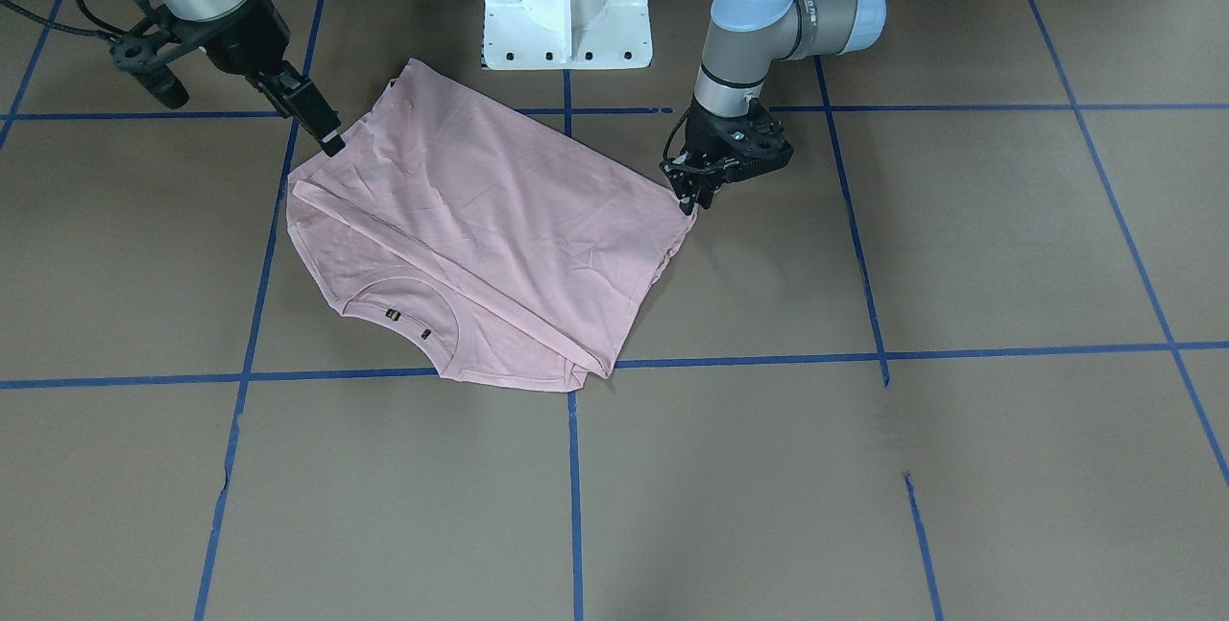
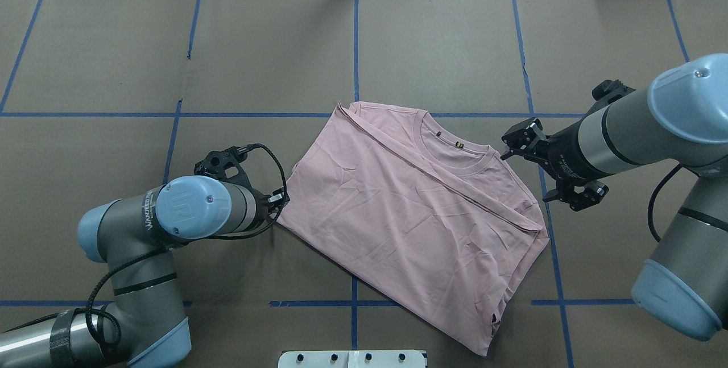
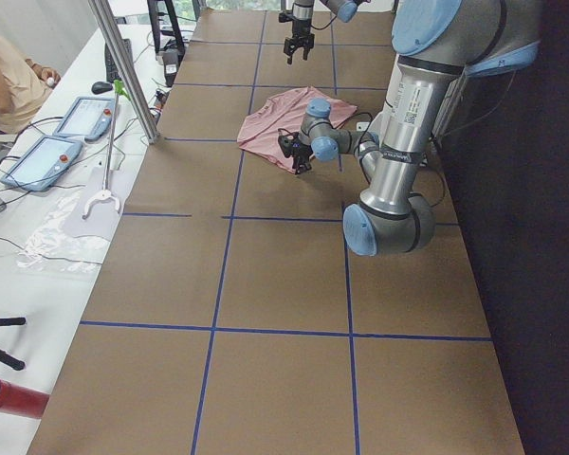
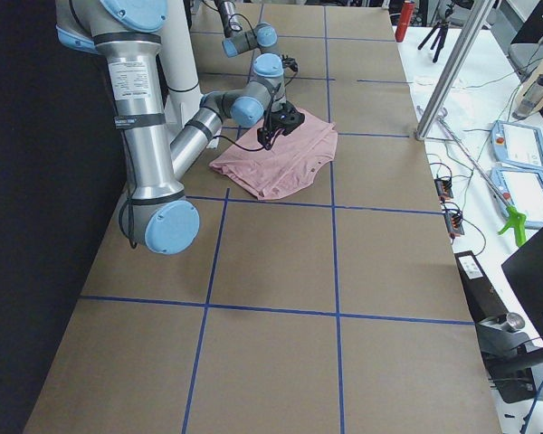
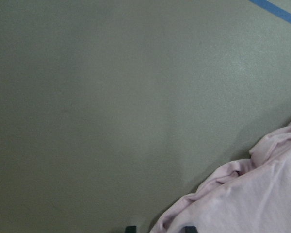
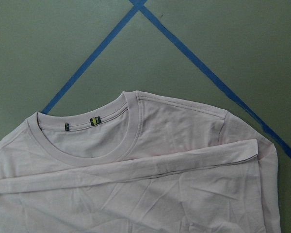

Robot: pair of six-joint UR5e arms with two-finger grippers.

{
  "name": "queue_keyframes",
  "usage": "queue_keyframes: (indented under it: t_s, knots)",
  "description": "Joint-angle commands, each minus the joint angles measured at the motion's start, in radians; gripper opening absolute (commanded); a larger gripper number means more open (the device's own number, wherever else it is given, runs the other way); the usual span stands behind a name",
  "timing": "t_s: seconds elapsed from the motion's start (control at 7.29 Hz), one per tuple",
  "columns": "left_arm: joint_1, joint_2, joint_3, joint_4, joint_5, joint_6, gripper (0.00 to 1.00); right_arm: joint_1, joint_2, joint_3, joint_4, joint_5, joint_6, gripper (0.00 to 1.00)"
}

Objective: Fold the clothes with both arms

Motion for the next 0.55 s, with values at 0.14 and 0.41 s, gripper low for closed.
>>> queue_keyframes:
  t_s: [0.14,0.41]
  knots:
    - [-0.003,0.001,-0.003,0.002,0.016,0.001,0.0,0.0,0.001,0.001,0.0,0.0,0.0,1.0]
    - [-0.03,-0.001,-0.049,0.073,0.033,0.033,0.0,0.0,0.004,-0.001,0.0,0.0,0.0,1.0]
